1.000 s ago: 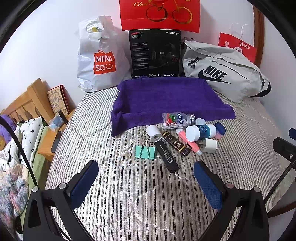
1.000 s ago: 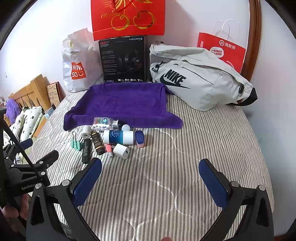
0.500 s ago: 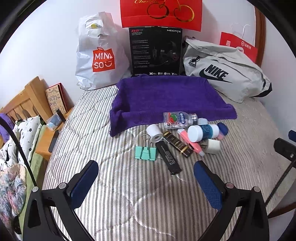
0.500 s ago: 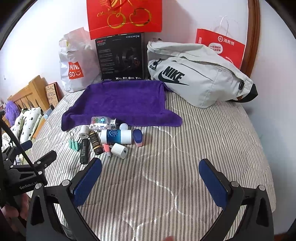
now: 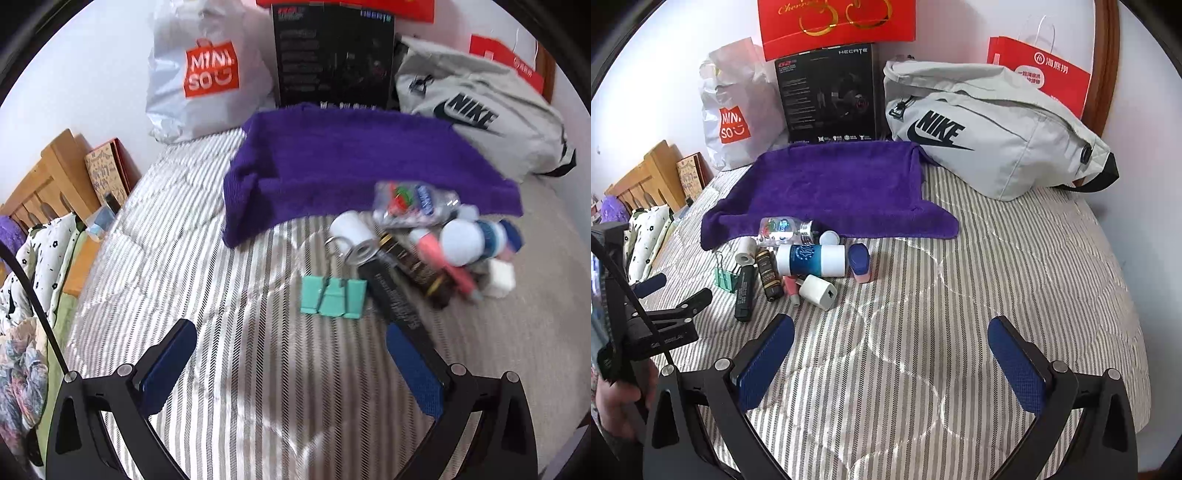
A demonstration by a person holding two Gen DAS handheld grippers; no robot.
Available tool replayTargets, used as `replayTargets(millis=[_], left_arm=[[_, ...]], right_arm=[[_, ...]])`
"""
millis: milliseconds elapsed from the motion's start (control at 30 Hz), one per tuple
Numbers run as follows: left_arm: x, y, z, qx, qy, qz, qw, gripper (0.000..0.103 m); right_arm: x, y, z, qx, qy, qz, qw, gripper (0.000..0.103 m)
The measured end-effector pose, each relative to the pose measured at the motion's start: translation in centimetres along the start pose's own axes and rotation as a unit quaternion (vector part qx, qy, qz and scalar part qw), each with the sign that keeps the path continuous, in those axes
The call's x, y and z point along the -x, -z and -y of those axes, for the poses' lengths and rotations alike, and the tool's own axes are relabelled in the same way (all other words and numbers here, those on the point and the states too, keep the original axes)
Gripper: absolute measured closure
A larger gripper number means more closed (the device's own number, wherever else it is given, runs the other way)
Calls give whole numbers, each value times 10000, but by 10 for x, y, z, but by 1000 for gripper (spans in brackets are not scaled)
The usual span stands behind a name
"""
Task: Organize rigid objects
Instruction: 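Grasp the teal binder clip with the left gripper, then grasp the blue-capped pink jar with the right gripper while the left carries the clip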
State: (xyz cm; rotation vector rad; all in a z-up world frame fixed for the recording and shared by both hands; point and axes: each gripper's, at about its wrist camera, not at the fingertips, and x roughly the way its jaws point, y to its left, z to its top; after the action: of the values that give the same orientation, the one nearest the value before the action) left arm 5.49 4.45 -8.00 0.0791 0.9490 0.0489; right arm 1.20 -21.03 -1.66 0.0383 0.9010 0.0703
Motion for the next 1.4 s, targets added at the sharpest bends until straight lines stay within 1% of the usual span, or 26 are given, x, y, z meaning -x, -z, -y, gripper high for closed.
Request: replayTargets(millis=[133, 333, 467, 500, 567, 600, 700, 800, 933, 1000, 1033, 1067, 1100, 1167, 1233, 1300, 1400], left_arm=[[-18, 1, -3, -17, 64, -66, 10000, 3], [-30, -2, -2, -17, 379, -84, 9992, 9], [-32, -3, 0, -119, 522, -9, 9986, 19], [-32, -3, 1, -129, 565, 9, 9983, 23], [-31, -4, -1, -82, 597, 83, 9981, 36], [-30, -5, -2, -26, 602, 133, 9981, 49], [-29, -7, -3, -47, 658, 131, 9977, 64], [-29, -6, -4, -21, 673, 149, 9976, 64], [-29, -5, -1, -48, 588, 191, 9981, 64], [-29, -5, -3, -10, 619, 195, 9979, 64], [-29, -5, -3, -14, 618, 192, 9979, 64], [-29, -5, -2, -21, 612, 189, 9979, 64], [-29, -5, -2, -11, 613, 187, 9979, 64], [-28, -4, -2, -18, 612, 190, 9979, 64], [-29, -4, -3, 5, 612, 196, 9979, 63], [-29, -4, -3, 10, 604, 204, 9980, 63], [-29, -4, -3, 9, 607, 206, 9979, 63]], right_arm=[[-15, 2, 2, -3, 33, -122, 9999, 0], [-38, 4, 5, 13, 97, -333, 9994, 0], [-50, 4, 7, -44, 109, -471, 9988, 0], [-52, 4, 7, -51, 106, -490, 9987, 0], [-55, 4, 6, -48, 83, -492, 9987, 0], [-57, 4, 5, -50, 53, -494, 9988, 0], [-61, 2, 4, -65, -29, -504, 9987, 0], [-67, -1, 5, -125, -121, -473, 9987, 1], [-77, -13, 9, -258, -359, -307, 9986, 6], [-89, -20, 8, -220, -471, -325, 9981, 14], [-94, -23, 6, -152, -481, -367, 9981, 22], [-101, -24, 3, -56, -459, -434, 9980, 27], [-107, -25, 0, 59, -417, -486, 9979, 29], [-118, -23, -6, 318, -344, -574, 9973, 40], [-128, -22, -11, 470, -341, -654, 9962, 45], [-132, -21, -13, 454, -375, -640, 9962, 45], [-136, -23, -16, 496, -380, -502, 9968, 46]])
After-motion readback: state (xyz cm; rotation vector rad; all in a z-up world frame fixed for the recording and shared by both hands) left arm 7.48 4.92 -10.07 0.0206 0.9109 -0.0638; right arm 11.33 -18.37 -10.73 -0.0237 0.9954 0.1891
